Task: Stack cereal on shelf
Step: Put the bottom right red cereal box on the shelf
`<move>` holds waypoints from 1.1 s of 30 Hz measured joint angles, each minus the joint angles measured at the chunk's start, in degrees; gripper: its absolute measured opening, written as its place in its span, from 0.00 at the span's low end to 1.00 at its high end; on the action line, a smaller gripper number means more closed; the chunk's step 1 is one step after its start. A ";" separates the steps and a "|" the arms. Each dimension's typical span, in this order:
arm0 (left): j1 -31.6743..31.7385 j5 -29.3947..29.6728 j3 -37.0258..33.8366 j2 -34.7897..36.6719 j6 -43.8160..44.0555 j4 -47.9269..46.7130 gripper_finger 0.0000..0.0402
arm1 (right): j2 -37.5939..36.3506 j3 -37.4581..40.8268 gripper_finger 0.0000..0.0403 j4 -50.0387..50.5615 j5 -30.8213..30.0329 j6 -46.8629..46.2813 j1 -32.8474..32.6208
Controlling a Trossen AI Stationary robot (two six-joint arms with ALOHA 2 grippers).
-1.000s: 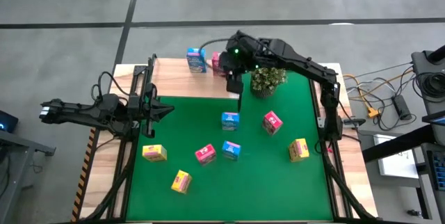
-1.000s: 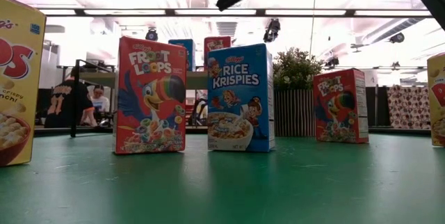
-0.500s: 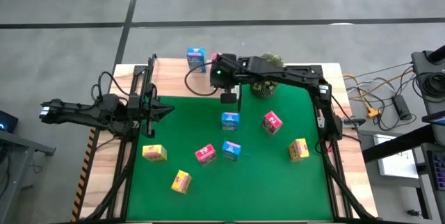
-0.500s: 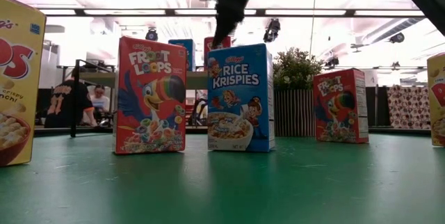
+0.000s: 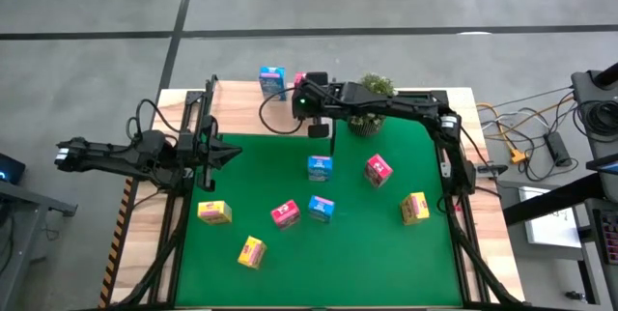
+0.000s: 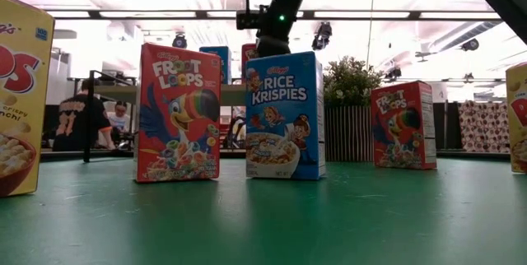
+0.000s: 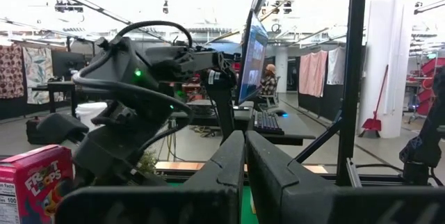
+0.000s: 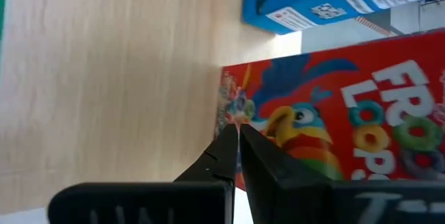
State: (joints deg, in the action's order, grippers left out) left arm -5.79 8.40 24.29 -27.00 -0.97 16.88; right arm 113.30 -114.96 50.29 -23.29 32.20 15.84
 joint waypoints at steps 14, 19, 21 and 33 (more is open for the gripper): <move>-0.01 0.00 0.00 -0.01 -0.01 0.00 0.00 | -0.02 0.74 0.02 -3.17 0.85 1.32 2.30; -0.01 0.00 0.00 -0.02 -0.01 0.00 0.00 | -0.02 1.22 0.02 -4.73 1.20 0.84 2.63; -0.01 0.00 0.00 -0.02 -0.01 0.00 0.00 | -0.02 1.32 0.02 -5.86 1.22 0.84 2.73; -0.01 0.00 0.00 -0.02 -0.01 0.04 0.00 | -0.03 1.57 0.02 -7.26 1.25 -0.89 3.22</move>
State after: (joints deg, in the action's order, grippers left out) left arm -5.80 8.40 24.29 -27.02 -0.97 16.93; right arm 113.26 -113.38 43.03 -22.04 31.31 19.06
